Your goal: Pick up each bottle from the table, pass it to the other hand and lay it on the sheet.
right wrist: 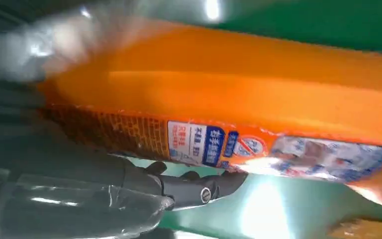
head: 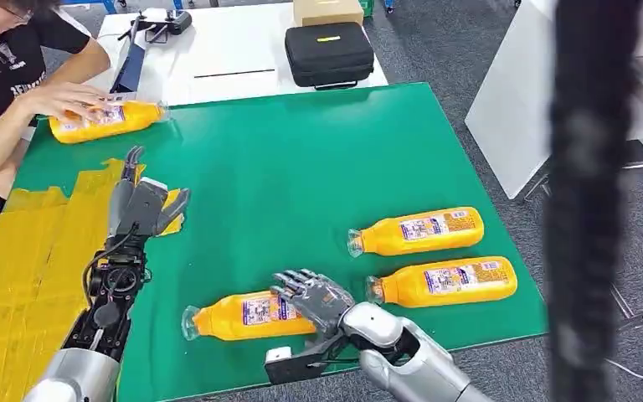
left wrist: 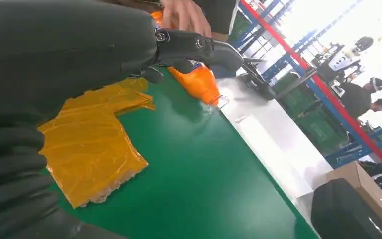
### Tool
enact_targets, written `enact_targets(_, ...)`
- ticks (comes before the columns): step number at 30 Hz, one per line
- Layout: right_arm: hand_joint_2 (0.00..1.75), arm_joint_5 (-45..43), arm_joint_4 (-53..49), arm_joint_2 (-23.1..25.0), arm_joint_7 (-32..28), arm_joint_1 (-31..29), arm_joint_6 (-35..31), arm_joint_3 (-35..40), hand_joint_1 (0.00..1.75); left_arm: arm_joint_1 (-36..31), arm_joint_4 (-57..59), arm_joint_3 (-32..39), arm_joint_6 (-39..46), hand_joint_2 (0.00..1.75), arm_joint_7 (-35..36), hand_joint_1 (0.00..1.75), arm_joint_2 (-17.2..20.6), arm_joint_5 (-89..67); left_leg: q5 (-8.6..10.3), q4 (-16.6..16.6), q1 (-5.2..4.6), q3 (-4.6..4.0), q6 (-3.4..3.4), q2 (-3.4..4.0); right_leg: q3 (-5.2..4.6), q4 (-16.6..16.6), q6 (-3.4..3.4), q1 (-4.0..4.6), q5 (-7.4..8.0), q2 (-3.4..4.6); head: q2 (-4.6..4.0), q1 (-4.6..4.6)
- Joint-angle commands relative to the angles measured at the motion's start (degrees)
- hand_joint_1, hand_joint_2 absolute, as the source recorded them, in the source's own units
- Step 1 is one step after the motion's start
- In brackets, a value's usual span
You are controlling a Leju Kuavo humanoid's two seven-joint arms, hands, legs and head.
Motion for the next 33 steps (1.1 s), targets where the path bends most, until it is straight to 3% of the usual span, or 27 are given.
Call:
enact_targets(1,1.75,6.9,10.6,2.3,6.2,0.3,-2.4,-1.2,0.0,1.4,-1.9,-1.2,-0.1,1.75,-0.1,0.0,-1.0,0.1,-0.06,-0.1,0.04,0.28,-0.11,0.01,0.29,-0.1,-0.02,0.04,-0.06,-0.07,0.0,0.0)
enact_targets(3,1.75,8.0,11.1,2.7,7.2,0.3,-2.4,-1.9,0.05,1.7,-2.7,-1.5,-0.5,1.75,-0.1,0.0,-1.1,0.4,-0.09,0.0,0.08,0.34,-0.16,0.02,0.37,-0.1,-0.04,0.08,-0.08,-0.09,0.0,0.0)
enact_targets(4,1.75,9.0,11.9,3.2,8.1,0.2,-2.4,-2.4,0.28,2.1,-3.5,-1.8,-0.8,1.75,-0.2,0.0,-1.1,0.7,-0.17,0.0,0.11,0.51,-0.22,0.06,0.55,-0.1,-0.05,0.12,-0.15,-0.11,0.0,-0.04)
enact_targets(5,1.75,10.0,13.4,4.1,9.0,0.0,-2.5,-3.2,0.73,2.6,-4.7,-2.4,-1.0,1.75,-0.5,0.0,-1.2,1.1,-0.13,0.0,0.1,0.46,-0.2,0.05,0.49,-0.1,-0.05,0.11,-0.12,-0.13,0.0,-0.02)
enact_targets(6,1.75,10.4,14.5,4.6,9.2,-0.4,-2.6,-3.6,1.4,2.9,-5.4,-2.8,-1.0,1.75,-0.6,0.0,-1.2,1.2,-0.07,0.0,0.08,0.34,-0.14,0.07,0.36,-0.1,-0.04,0.09,-0.05,-0.07,0.0,0.02)
enact_targets(7,1.75,10.6,15.2,5.0,9.3,-0.5,-2.8,-3.8,1.43,3.1,-6.0,-3.1,-1.1,1.75,-0.6,0.0,-1.3,1.3,-0.04,-0.1,0.05,0.33,-0.12,0.08,0.34,-0.1,-0.04,0.06,-0.02,-0.05,0.0,-0.02)
enact_targets(8,1.75,11.1,17.2,6.0,9.4,-0.8,-4.6,-5.0,1.73,3.8,-7.5,-3.9,-1.0,1.75,-0.4,0.0,-1.4,1.5,-0.1,0.0,0.08,0.51,-0.2,0.07,0.55,-0.1,-0.06,0.09,-0.08,-0.11,0.0,-0.04)
enact_targets(13,1.75,9.9,14.7,7.1,9.3,0.8,-9.6,-9.4,1.75,5.8,-11.3,-5.4,-1.0,1.75,-0.1,0.0,-1.0,2.7,-0.07,0.0,0.06,0.59,-0.15,0.07,0.58,-0.1,-0.06,0.1,-0.04,-0.08,0.0,-0.02)
enact_targets(19,1.75,5.6,2.3,7.5,7.8,4.4,-20.2,-19.7,1.75,9.8,-21.6,-5.9,-3.1,1.75,-0.8,0.0,-0.8,9.2,-0.17,0.1,0.09,0.71,-0.19,0.03,0.73,0.0,-0.06,0.13,-0.17,-0.15,0.0,-0.04)
enact_targets(21,1.75,3.4,-0.2,8.1,5.7,5.2,-24.9,-23.2,1.75,10.4,-24.2,-6.1,-4.3,1.75,-0.8,0.0,-0.8,12.3,-0.05,0.0,0.03,0.46,-0.08,0.0,0.49,0.0,-0.03,0.06,-0.06,-0.08,0.0,0.0)
enact_targets(22,1.75,1.4,-0.8,8.8,4.0,5.6,-29.3,-25.5,1.75,10.7,-25.1,-6.2,-5.1,1.75,-1.1,0.0,-0.7,14.4,-0.33,0.2,0.12,0.72,-0.25,0.05,0.79,0.1,-0.06,0.16,-0.32,-0.14,0.0,-0.02)
enact_targets(24,1.75,-0.4,-1.9,9.0,2.2,6.0,-31.2,-26.8,1.75,10.7,-25.4,-6.4,-5.5,1.75,-1.0,0.0,-0.8,15.3,-0.29,0.1,0.08,0.62,-0.21,0.12,0.67,0.1,-0.05,0.11,-0.25,-0.03,0.0,-0.02)
enact_targets(26,1.75,-7.0,-2.5,9.8,-3.6,6.5,-36.9,-29.5,1.75,10.8,-25.5,-6.9,-8.4,1.75,-1.2,0.0,-1.0,18.7,-0.12,0.0,0.04,0.42,-0.13,-0.03,0.48,0.0,-0.03,0.07,-0.13,-0.13,0.0,0.0)
enact_targets(28,1.75,-7.3,-2.5,9.6,-3.9,6.5,-36.9,-29.7,1.75,10.8,-25.5,-7.0,-8.3,1.75,-1.2,0.0,-1.1,18.6,-0.08,0.0,0.01,0.37,-0.08,-0.07,0.42,-0.1,-0.01,0.04,-0.09,-0.13,0.0,-0.02)
enact_targets(29,1.75,-7.3,-2.5,9.6,-3.9,6.5,-36.9,-29.7,1.75,10.8,-25.5,-7.0,-8.3,1.75,-1.2,0.0,-1.1,18.6,-0.35,0.2,0.11,0.76,-0.27,-0.05,0.84,0.1,-0.06,0.15,-0.36,-0.22,0.0,0.0)
enact_targets(33,1.75,-9.5,-2.7,10.1,-5.9,6.6,-38.5,-30.2,1.75,10.6,-25.2,-7.2,-9.4,1.75,-1.2,0.0,-1.2,19.9,-0.22,0.0,0.05,0.46,-0.14,0.07,0.49,0.0,-0.02,0.08,-0.14,-0.06,0.0,0.0)
